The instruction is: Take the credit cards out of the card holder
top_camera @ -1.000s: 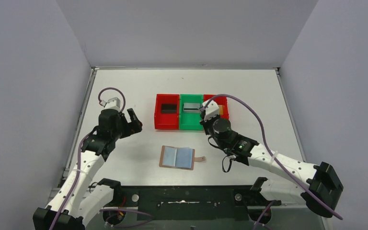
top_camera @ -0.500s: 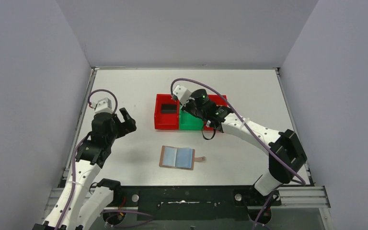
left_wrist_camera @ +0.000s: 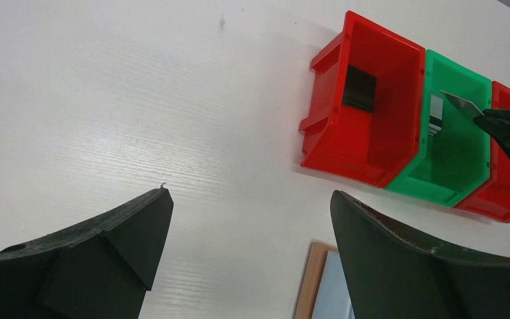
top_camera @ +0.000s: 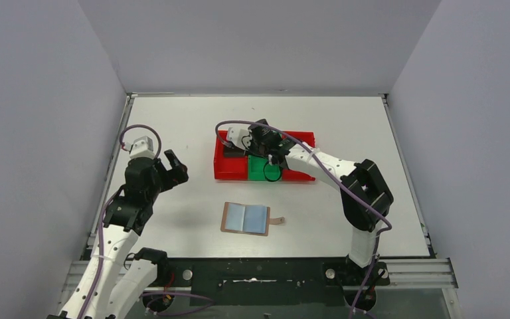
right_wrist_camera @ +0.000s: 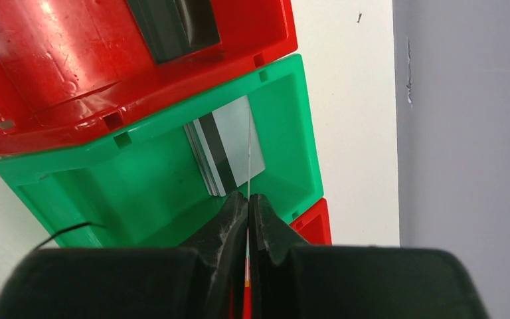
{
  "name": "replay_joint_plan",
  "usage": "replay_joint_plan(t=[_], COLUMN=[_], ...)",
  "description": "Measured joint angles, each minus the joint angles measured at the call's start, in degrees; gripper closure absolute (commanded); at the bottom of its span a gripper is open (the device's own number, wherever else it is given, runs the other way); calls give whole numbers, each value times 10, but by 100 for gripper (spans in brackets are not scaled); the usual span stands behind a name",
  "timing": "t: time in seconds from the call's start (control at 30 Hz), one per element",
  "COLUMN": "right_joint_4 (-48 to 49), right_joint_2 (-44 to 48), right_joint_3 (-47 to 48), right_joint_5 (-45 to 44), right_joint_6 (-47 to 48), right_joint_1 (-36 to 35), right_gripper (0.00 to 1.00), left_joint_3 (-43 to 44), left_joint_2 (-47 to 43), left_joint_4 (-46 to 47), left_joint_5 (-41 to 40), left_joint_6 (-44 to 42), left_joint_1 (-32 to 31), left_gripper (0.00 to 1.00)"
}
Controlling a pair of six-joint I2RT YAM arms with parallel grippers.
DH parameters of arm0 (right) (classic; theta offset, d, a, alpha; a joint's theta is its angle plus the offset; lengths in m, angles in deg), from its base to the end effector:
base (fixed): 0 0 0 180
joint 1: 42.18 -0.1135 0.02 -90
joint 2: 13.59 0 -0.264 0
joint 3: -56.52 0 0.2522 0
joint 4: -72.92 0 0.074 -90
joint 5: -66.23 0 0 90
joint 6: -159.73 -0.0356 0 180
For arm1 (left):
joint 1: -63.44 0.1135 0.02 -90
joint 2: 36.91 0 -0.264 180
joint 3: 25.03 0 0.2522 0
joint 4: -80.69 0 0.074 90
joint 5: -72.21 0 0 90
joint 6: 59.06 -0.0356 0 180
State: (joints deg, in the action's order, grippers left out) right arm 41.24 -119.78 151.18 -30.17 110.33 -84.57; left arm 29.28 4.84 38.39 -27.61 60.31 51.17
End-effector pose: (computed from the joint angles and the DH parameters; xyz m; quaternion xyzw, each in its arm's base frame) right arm 0.3132 0.2805 0.2417 -0.5905 0.7011 -0.0450 0.3972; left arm 0.1615 -0.0289 0.2900 -0.1706 0.8458 -0.1086 0.4938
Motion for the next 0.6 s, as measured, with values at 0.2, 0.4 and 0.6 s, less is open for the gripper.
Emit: replay_joint_plan(t=[0.2,0.4,0.6], right_joint_4=[4,54,110], right_joint_2=[-5,-24,-35], right_joint_3=[0,-17,-51], right_joint_5=[3,14,20], right_joint_6=[36,55,86], right_joint_1=[3,20,32], right_gripper=[100,100,100], left_joint_3=[0,0,0], left_joint_2=[-6,-7,-16], left_joint_4=[0,0,0], left_joint_5=[2,6,7], left_joint_6=[0,0,0], left_joint_1=[0,0,0], left_gripper=[9,9,9])
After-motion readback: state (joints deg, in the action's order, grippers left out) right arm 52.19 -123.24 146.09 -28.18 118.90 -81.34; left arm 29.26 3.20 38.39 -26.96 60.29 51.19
